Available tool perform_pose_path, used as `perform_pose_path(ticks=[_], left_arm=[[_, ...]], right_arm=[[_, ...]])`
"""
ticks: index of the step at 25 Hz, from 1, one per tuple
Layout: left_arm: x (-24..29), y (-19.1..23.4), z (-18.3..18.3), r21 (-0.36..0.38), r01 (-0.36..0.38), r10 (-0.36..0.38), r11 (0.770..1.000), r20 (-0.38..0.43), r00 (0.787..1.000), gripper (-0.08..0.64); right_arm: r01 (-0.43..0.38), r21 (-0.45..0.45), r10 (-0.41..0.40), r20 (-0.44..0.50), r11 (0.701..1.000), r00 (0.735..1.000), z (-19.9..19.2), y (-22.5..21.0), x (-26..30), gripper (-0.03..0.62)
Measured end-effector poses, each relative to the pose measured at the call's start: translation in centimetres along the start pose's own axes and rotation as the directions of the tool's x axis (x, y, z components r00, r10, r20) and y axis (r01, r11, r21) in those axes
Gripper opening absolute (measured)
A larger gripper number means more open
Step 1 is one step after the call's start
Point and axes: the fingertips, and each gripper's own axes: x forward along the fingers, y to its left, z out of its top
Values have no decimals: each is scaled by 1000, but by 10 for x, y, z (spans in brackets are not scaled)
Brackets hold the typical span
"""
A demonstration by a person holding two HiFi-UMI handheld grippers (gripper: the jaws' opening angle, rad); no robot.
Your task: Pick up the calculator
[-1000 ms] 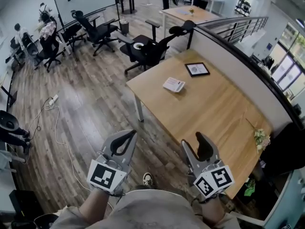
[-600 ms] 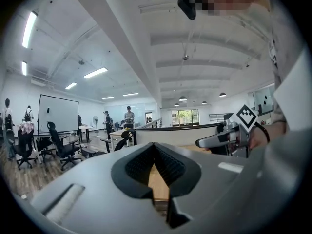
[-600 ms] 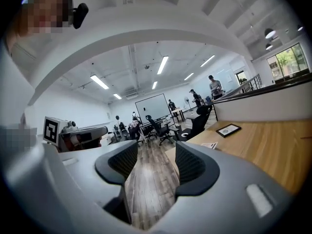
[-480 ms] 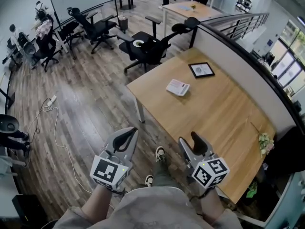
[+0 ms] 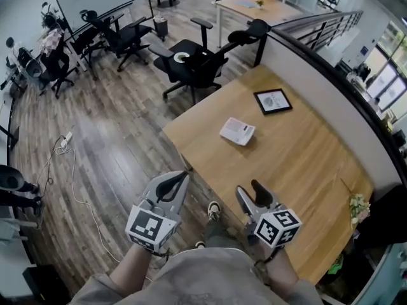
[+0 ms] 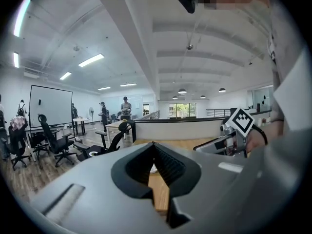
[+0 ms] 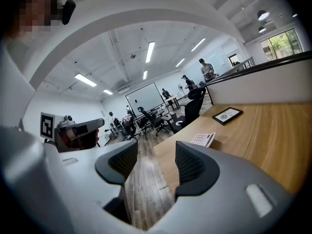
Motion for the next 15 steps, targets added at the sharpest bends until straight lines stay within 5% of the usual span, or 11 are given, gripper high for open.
perform_pose_path(ticks=[10, 15], left_arm=[[122, 35, -26, -12, 68, -69, 998, -132, 989, 2], [173, 43, -37, 50, 93, -81, 994, -192, 978, 2]], right_arm=[[28, 129, -19, -68, 991, 997, 20, -91, 80, 227], [46, 193, -31, -78, 980, 996, 30, -139, 108, 227]])
